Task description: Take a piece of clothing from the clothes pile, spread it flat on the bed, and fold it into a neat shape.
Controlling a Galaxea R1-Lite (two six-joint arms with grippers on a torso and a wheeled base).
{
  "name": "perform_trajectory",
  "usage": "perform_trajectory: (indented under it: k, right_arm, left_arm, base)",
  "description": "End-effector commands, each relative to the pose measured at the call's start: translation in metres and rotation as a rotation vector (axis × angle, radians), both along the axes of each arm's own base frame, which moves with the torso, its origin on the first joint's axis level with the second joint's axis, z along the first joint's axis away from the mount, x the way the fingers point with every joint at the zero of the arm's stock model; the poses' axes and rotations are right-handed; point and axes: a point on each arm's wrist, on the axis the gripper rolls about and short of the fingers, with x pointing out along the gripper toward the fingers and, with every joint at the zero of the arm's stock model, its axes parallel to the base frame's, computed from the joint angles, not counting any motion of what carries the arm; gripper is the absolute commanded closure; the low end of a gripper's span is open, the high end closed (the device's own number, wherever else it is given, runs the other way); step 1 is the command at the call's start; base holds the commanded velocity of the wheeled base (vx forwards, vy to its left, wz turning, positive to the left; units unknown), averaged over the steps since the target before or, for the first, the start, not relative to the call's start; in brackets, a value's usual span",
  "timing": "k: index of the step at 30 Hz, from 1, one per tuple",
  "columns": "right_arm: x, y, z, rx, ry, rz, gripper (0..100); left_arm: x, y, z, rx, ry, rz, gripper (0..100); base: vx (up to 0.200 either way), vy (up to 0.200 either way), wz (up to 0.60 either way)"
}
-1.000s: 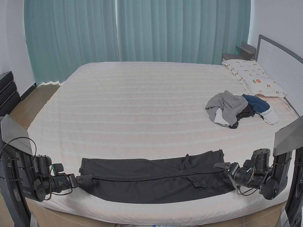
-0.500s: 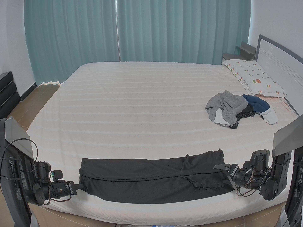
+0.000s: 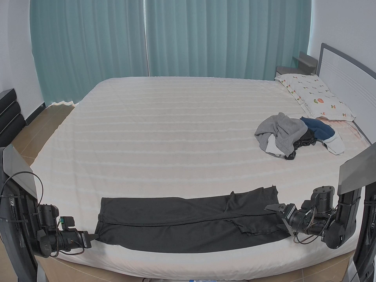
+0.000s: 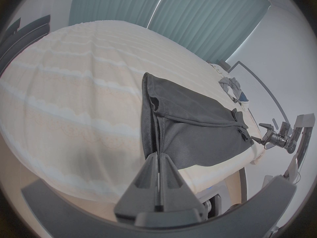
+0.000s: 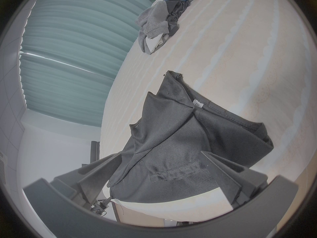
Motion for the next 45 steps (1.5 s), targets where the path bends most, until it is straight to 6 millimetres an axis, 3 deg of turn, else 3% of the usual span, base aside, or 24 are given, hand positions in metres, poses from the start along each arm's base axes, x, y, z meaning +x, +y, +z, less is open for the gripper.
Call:
perform_trajectory:
  k: [1,22,23,29,36,38,39,41,45]
  right_arm:
    - [0.0,0.0,0.0,0.0,0.002,0.001,0]
    - [0.0,0.0,-0.001,-0.001,0.003,0.001,0]
    - [0.0,0.0,-0.001,-0.001,0.003,0.001,0]
    - [0.0,0.0,-0.001,-0.001,0.003,0.001,0]
    - [0.0,0.0,-0.001,-0.001,0.003,0.001,0]
    - [0.0,0.0,-0.001,-0.001,0.003,0.001,0]
    - [0.0,0.0,-0.001,-0.001,0.003,0.001,0]
    - [0.0,0.0,-0.001,-0.001,0.003,0.001,0]
    - [0.0,0.0,-0.001,-0.002,0.003,0.002,0]
  left_arm:
    - [-0.005,0.008,0.0,0.021,0.003,0.019,100]
    - [-0.013,0.01,-0.005,0.06,0.047,-0.038,100]
    - [-0.013,0.01,-0.005,0.056,0.046,-0.037,0]
    - [-0.002,0.012,0.007,-0.079,-0.003,0.035,0]
    - [0.028,0.004,0.048,-0.316,-0.084,0.198,0]
    - [0.028,0.004,0.048,-0.316,-0.084,0.198,0]
    - [0.038,-0.007,0.055,-0.375,-0.086,0.193,0]
    - [0.041,-0.014,0.054,-0.369,-0.083,0.174,0]
    - [0.058,-0.028,0.046,-0.321,-0.078,0.176,0]
  base:
    - [0.0,0.0,0.0]
    - [0.0,0.0,0.0]
    - [0.0,0.0,0.0]
    - [0.0,0.0,0.0]
    - [0.0,0.0,0.0]
    - [0.0,0.0,0.0]
    - [0.0,0.0,0.0]
    - [0.0,0.0,0.0]
    - [0.0,0.0,0.0]
